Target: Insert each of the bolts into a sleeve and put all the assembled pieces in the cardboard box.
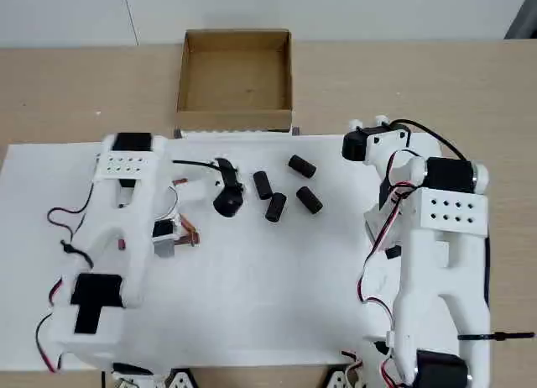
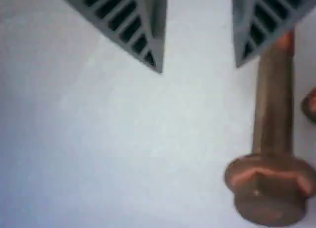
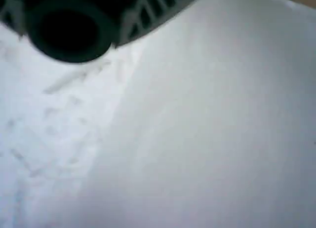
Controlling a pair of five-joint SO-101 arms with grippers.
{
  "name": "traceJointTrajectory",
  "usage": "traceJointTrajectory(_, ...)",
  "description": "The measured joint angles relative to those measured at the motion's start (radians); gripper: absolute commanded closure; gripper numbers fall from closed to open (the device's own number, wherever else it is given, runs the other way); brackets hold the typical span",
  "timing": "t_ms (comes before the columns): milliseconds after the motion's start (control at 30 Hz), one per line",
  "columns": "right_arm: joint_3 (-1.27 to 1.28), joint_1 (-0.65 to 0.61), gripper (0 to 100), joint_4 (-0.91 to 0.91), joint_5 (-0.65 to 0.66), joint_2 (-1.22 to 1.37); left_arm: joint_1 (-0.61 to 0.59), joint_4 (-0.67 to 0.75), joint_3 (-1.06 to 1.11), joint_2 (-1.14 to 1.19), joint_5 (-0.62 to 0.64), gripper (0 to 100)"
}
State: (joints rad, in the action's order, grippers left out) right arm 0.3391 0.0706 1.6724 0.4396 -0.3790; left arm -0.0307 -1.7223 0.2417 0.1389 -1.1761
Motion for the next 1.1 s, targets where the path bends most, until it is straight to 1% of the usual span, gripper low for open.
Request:
traceJointTrajectory(200, 0.000, 0.000, 99.6, 0.000, 0.000, 0.000, 0.000, 0.023, 0.000, 0.018, 0.000, 91)
traceJointTrajectory(400, 0.000, 0.000, 99.6, 0.000, 0.000, 0.000, 0.044, 0.025, 0.000, 0.018, -0.002, 91)
traceJointTrajectory(533, 0.000, 0.000, 99.6, 0.000, 0.000, 0.000, 0.072, 0.054, 0.000, 0.018, -0.002, 91)
traceJointTrajectory(633, 0.000, 0.000, 99.6, 0.000, 0.000, 0.000, 0.072, 0.086, 0.000, 0.018, -0.002, 91)
traceJointTrajectory(800, 0.000, 0.000, 99.6, 0.000, 0.000, 0.000, 0.072, 0.101, 0.000, 0.025, -0.002, 91)
traceJointTrajectory(1100, 0.000, 0.000, 99.6, 0.000, 0.000, 0.000, 0.072, 0.126, -0.011, 0.155, -0.002, 91)
